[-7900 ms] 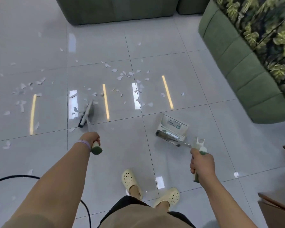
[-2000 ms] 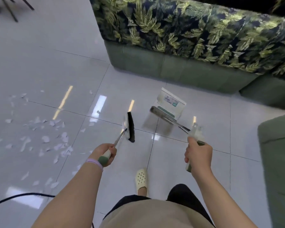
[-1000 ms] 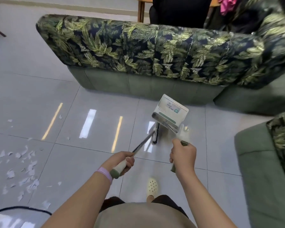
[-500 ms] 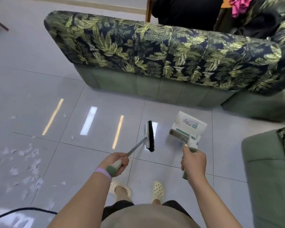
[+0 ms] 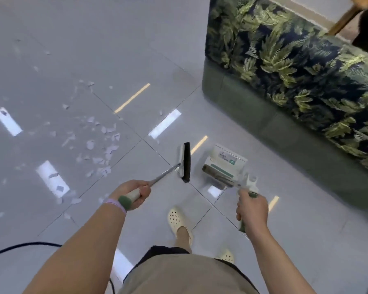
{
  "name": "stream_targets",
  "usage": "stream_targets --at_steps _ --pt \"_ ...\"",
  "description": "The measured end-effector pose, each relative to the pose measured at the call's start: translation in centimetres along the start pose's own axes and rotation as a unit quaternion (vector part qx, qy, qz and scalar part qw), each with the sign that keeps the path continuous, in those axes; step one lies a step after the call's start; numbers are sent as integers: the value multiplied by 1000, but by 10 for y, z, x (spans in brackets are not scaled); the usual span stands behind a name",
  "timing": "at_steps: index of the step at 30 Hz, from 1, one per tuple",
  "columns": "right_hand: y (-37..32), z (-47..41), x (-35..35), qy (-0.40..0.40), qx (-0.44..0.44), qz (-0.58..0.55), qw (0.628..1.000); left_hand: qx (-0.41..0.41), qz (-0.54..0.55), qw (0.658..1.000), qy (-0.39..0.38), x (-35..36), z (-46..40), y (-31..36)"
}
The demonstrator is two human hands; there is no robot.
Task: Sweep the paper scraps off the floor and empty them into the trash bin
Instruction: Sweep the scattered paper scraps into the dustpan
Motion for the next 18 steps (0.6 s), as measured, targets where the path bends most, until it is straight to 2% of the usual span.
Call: stream_targets --at_steps 3,6,10,14,18 --pt "-26 5 43 -39 -16 16 999 44 77 996 -2 -37 23 47" --pt "-50 12 72 -71 -37 24 997 72 85 993 27 -72 38 91" --pt "-81 18 99 -109 -71 39 991 113 52 985 117 -95 49 129" --pt "-101 18 117 -130 -91 52 986 205 -45 948 239 -89 53 142" --pt "-119 4 129 -136 -100 55 984 208 27 961 180 -82 54 152"
Point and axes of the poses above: each hand's wrist, its own z-axis away from the middle knuckle, its own x-axis out of the palm, y = z × x, the point moved 5 cm from there along -z, towards the middle knuckle, and after that the axes turned 10 degrees about -x, right-handed, at the moved point
